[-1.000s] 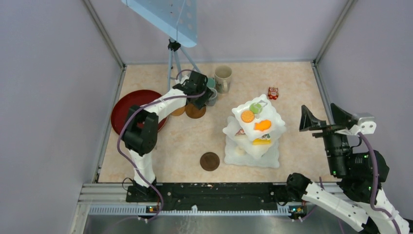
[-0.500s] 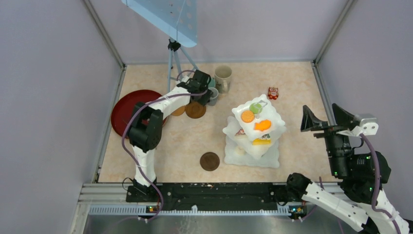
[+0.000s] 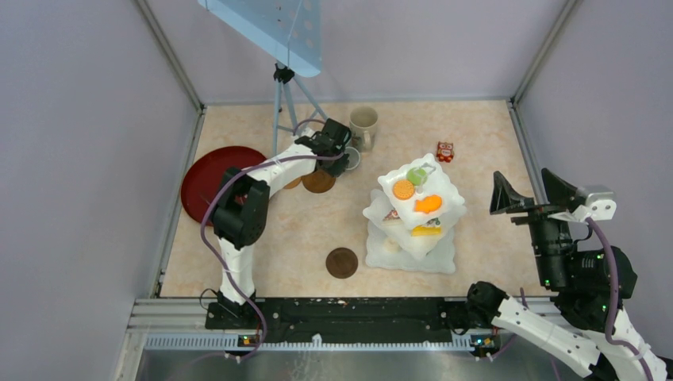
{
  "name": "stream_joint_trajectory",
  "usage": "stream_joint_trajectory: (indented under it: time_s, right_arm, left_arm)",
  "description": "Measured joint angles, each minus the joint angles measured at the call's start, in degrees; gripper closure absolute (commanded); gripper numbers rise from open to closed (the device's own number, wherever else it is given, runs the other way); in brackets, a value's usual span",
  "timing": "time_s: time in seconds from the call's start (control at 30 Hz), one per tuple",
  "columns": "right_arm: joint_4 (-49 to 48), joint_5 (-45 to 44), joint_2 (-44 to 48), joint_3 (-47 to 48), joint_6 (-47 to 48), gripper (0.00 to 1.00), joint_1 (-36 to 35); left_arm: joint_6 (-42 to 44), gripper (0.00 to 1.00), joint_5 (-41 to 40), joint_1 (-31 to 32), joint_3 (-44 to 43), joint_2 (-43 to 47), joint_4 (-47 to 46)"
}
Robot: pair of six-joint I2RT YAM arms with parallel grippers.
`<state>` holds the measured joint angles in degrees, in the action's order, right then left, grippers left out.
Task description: Serve the afternoon tea
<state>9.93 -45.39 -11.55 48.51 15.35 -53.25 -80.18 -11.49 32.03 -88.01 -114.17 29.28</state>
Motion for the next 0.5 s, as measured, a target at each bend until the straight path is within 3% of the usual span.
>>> stream_joint_trajectory:
  time_s: [0.3, 0.5]
  right_arm:
    - [0.4, 0.0, 0.0, 0.0, -0.2, 0.04, 0.0]
    - [0.0, 0.0, 0.0, 0.0, -0.1, 0.03, 0.0]
  left_arm:
    - [5.4, 1.00, -0.2, 0.1, 1.4, 1.8, 1.2]
    - [9.6, 1.00, 1.0, 0.0, 9.5, 11.9, 1.6]
